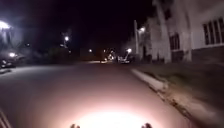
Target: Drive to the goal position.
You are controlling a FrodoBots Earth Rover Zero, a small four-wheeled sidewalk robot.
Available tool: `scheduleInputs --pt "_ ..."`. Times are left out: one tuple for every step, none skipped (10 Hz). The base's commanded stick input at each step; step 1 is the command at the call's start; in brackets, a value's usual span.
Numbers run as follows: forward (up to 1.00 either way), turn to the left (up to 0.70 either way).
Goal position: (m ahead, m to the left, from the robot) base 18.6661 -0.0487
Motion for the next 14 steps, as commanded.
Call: scheduleInputs --pt "0.85 0.0" --pt "0.85 0.0" --pt "0.85 0.0" --pt "0.85 -0.17" --pt "0.85 -0.34" --pt "0.85 -0.34" --pt "0.85 -0.11" --pt "0.85 0.0" --pt "0.85 0.0" --pt "0.85 0.0" --pt "0.85 0.0" --pt "0.85 0.0" --pt "0.85 0.0" --pt "0.85 0.0"
